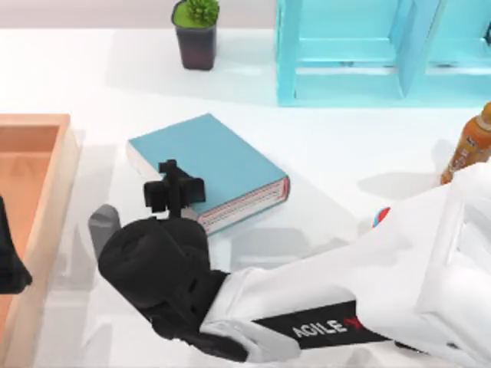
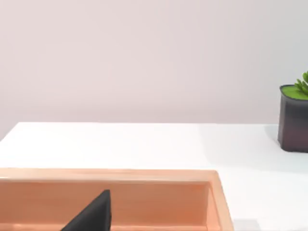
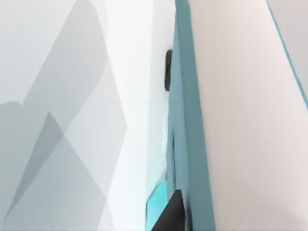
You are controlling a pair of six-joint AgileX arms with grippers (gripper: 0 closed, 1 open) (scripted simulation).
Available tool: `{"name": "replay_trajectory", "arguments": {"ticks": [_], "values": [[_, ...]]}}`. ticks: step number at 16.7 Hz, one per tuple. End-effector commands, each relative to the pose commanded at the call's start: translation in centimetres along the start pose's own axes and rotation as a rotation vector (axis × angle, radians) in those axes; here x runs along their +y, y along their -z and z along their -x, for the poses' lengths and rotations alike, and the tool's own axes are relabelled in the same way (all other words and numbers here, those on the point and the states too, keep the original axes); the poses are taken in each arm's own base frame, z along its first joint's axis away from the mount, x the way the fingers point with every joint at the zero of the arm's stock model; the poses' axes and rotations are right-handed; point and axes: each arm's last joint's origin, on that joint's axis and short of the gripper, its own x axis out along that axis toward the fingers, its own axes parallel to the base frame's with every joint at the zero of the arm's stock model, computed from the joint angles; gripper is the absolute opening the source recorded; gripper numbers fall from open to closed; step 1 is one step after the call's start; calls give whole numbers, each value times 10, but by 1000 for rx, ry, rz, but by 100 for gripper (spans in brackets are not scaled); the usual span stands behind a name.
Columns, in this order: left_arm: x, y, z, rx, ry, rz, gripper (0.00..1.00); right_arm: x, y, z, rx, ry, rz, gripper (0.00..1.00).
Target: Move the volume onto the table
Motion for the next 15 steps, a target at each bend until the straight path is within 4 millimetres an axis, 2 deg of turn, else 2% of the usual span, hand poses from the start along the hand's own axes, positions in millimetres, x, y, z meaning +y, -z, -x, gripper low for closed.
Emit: {"name": "replay_trajectory", "arguments": {"ticks": [10, 15], "values": [[0, 0, 0, 0, 0, 0, 100, 0, 0, 0, 0, 0, 0, 98], [0, 0, 0, 0, 0, 0, 100, 0, 0, 0, 0, 0, 0, 100]]}}
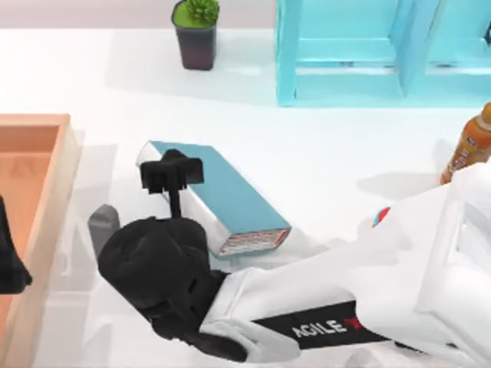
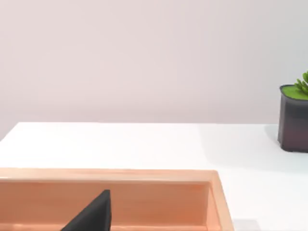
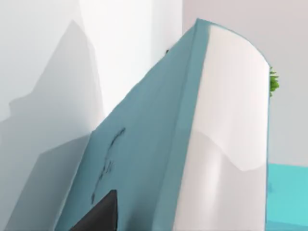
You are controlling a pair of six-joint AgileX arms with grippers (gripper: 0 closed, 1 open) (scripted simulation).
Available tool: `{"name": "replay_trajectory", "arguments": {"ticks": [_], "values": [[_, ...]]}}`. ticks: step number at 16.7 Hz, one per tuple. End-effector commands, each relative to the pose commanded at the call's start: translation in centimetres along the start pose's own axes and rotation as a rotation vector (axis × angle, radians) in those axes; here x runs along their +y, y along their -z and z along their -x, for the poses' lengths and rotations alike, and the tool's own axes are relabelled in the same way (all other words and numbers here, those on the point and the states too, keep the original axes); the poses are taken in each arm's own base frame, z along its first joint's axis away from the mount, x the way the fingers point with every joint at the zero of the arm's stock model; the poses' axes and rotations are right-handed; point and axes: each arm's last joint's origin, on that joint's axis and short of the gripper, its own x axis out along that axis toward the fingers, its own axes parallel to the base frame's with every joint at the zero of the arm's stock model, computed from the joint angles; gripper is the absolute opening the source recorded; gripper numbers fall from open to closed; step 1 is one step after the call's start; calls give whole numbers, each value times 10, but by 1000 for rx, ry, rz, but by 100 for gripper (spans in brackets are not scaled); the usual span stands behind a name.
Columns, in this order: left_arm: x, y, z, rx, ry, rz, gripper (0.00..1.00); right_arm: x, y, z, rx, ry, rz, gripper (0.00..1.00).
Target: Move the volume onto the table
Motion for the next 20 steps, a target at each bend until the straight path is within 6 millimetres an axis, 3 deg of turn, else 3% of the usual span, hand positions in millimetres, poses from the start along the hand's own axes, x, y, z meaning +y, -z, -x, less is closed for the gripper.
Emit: {"name": "replay_trajectory", "arguments": {"ticks": [5, 8, 15, 20], "values": [[0, 0, 0, 0, 0, 0, 100, 0, 0, 1, 0, -1, 0, 100], [0, 0, 0, 0, 0, 0, 100, -6, -3, 13, 10, 4, -25, 100], [0, 0, 0, 0, 0, 0, 100, -18, -24, 80, 24, 27, -157, 100], [0, 0, 0, 0, 0, 0, 100, 13, -27, 131, 3, 10, -82, 100]]}}
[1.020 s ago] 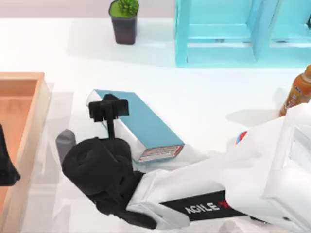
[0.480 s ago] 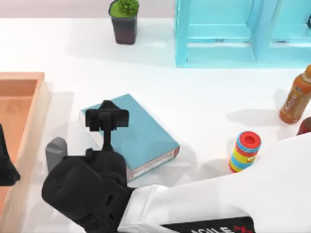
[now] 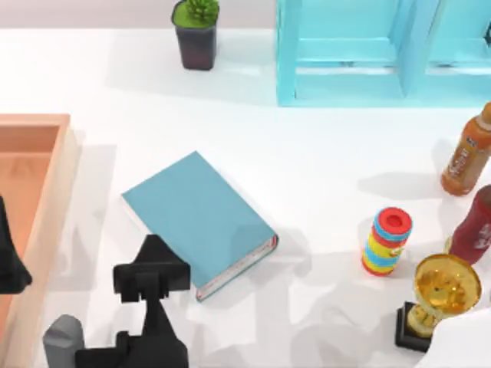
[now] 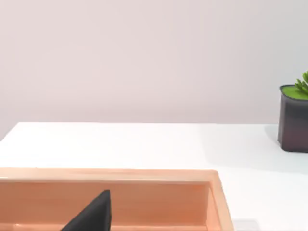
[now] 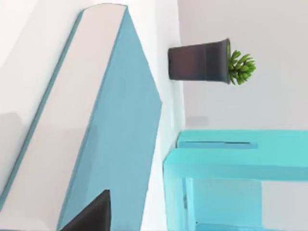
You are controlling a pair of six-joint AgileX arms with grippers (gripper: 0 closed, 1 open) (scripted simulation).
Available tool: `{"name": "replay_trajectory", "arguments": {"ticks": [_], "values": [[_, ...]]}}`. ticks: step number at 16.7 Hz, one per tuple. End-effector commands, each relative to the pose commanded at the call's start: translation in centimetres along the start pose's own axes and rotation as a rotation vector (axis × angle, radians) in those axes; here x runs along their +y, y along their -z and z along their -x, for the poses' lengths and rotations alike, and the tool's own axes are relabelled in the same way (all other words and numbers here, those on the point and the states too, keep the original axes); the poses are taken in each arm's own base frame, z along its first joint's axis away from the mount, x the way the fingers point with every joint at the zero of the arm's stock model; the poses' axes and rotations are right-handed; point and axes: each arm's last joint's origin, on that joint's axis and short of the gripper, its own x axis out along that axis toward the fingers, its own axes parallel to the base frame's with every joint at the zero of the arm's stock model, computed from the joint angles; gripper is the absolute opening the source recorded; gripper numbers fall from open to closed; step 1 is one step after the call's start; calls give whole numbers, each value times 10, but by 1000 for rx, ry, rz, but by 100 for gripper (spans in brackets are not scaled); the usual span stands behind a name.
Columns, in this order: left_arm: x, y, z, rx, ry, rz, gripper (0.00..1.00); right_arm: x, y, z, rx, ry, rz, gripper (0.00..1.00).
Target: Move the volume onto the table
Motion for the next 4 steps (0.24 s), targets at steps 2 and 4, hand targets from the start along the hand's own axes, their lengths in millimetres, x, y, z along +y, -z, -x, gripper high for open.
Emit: {"name": "replay_trajectory", "arguments": {"ticks": [2, 4], "values": [[0, 0, 0, 0, 0, 0, 100, 13, 5, 12, -3, -9, 61, 100], [0, 0, 0, 0, 0, 0, 100, 17, 7, 15, -3, -11, 82, 100]]}}
